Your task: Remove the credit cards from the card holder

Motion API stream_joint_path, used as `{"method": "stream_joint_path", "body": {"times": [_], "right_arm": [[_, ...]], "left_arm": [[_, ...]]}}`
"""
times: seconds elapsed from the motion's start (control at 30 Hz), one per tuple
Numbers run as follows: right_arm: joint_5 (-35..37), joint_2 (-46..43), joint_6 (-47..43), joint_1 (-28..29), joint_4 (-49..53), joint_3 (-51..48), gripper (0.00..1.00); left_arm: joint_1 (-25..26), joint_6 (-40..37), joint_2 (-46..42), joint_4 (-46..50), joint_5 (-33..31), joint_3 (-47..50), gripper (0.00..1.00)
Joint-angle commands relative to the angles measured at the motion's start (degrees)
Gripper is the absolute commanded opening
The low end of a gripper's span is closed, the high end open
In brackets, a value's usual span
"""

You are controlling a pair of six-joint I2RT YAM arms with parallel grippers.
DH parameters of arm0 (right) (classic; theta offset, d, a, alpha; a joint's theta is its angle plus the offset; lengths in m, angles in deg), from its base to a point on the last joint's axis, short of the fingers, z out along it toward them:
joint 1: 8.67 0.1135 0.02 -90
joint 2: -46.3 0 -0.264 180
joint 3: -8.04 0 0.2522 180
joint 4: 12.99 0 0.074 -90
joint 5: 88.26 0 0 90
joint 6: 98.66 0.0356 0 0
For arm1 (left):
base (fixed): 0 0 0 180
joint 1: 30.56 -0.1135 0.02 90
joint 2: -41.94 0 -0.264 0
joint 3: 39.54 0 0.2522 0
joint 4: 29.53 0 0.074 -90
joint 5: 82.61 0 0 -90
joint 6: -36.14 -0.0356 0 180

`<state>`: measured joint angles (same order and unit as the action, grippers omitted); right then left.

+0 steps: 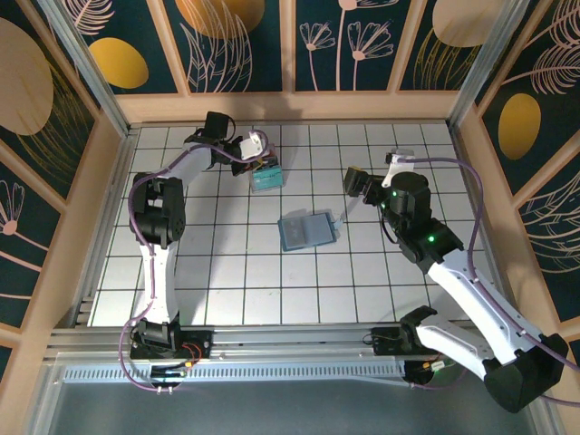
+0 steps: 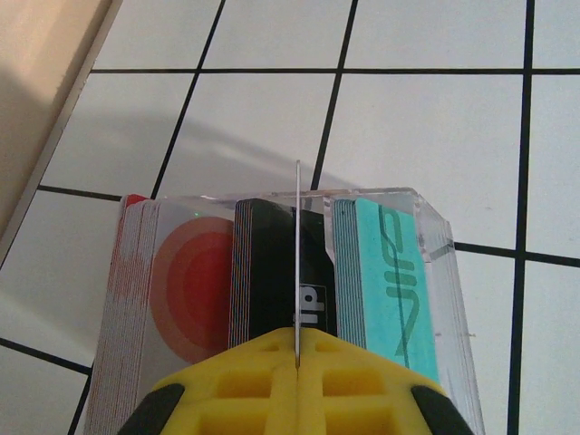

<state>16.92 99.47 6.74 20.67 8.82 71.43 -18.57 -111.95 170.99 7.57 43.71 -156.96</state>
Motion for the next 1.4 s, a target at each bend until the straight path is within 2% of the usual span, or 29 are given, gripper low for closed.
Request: {"method": "stream_joint_path", "body": {"times": [0.0, 0.4, 1.07, 1.2, 1.37], "right_arm": [[1.1, 0.0, 0.4, 0.3, 0.7, 2.1, 0.99], [-0.3, 0.8, 0.2, 0.3, 0.7, 2.5, 0.99], [-1.1, 0.1, 0.0, 0.3, -0.1, 1.5, 0.99], [-1.4, -0.2, 0.1, 0.4, -0.2, 1.3, 0.99], [-1.7, -0.8, 0.3, 0.4, -0.2, 1.0, 0.99]], "left_arm": [[-0.5, -3.0, 2.2, 2.8, 2.6, -1.5, 0.00], [-0.5, -4.0, 1.5, 4.7, 4.7, 0.4, 0.00], [-0.5, -3.3, -5.7, 3.5, 8.3, 10.7, 0.00], [-0.5, -1.0, -6.9, 0.5, 7.5, 13.4, 0.00], [-0.5, 0.9, -6.2, 0.8, 6.2, 12.2, 0.00]]}}
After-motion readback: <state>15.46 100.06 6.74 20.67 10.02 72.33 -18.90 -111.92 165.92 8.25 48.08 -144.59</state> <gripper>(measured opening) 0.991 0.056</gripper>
